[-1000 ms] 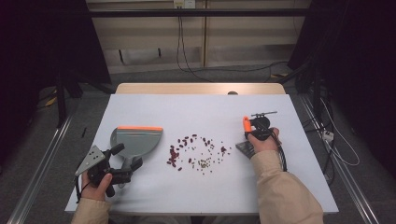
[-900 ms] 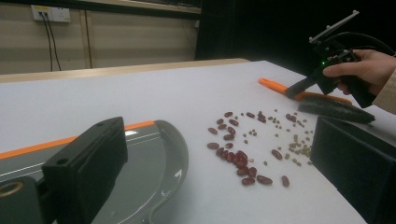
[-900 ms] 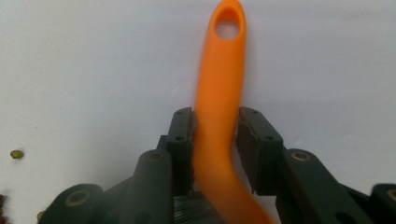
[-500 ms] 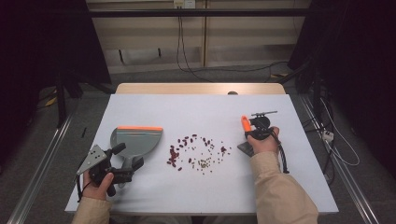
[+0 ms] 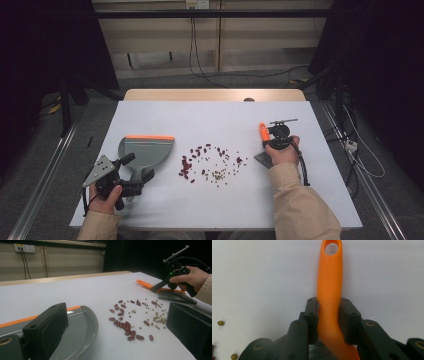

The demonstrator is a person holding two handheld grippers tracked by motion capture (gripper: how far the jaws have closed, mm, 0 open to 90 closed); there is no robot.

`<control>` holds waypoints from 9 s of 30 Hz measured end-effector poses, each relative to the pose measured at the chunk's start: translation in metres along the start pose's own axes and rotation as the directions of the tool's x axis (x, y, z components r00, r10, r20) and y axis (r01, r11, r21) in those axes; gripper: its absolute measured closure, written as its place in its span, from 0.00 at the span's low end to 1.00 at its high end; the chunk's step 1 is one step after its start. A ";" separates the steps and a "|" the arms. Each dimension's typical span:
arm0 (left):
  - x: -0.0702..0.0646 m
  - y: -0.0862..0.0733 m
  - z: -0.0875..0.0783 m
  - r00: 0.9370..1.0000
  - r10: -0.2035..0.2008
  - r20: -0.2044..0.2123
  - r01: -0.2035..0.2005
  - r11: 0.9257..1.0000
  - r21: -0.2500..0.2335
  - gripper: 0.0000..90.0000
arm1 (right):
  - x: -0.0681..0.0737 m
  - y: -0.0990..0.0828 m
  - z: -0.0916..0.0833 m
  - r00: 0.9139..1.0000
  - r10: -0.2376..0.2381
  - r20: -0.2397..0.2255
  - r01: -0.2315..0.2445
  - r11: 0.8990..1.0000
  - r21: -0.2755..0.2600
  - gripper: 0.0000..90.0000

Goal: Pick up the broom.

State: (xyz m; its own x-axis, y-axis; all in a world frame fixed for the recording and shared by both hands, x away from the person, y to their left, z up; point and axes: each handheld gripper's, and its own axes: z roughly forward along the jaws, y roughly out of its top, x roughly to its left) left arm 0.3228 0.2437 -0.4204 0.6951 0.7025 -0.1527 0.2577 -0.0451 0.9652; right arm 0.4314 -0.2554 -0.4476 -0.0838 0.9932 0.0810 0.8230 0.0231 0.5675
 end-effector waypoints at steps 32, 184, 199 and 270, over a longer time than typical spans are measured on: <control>-0.001 0.002 -0.001 1.000 0.011 -0.016 -0.011 1.000 -0.004 0.04 | -0.019 -0.003 -0.025 0.988 0.065 -0.142 -0.079 0.992 -0.097 0.80; -0.088 0.027 0.176 0.913 -0.105 0.395 0.009 0.972 0.236 0.41 | 0.086 0.015 -0.097 0.705 -0.230 -0.671 -0.115 0.897 -0.427 0.87; -0.084 0.039 0.172 0.874 -0.061 0.482 -0.031 0.983 0.180 0.43 | 0.097 0.019 -0.097 0.641 -0.266 -0.720 -0.098 0.902 -0.420 0.87; -0.064 0.048 0.154 0.873 -0.048 0.486 -0.012 0.993 0.120 0.89 | 0.079 0.004 -0.079 0.536 -0.439 -0.721 0.129 0.886 -0.445 0.76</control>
State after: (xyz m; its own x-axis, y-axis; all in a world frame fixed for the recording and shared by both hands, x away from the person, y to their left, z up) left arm 0.3936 0.0872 -0.3972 0.9204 0.2704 -0.2825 0.3275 -0.1386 0.9346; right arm 0.3838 -0.1857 -0.3745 -0.8115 0.4400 0.3847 0.4689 0.0974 0.8778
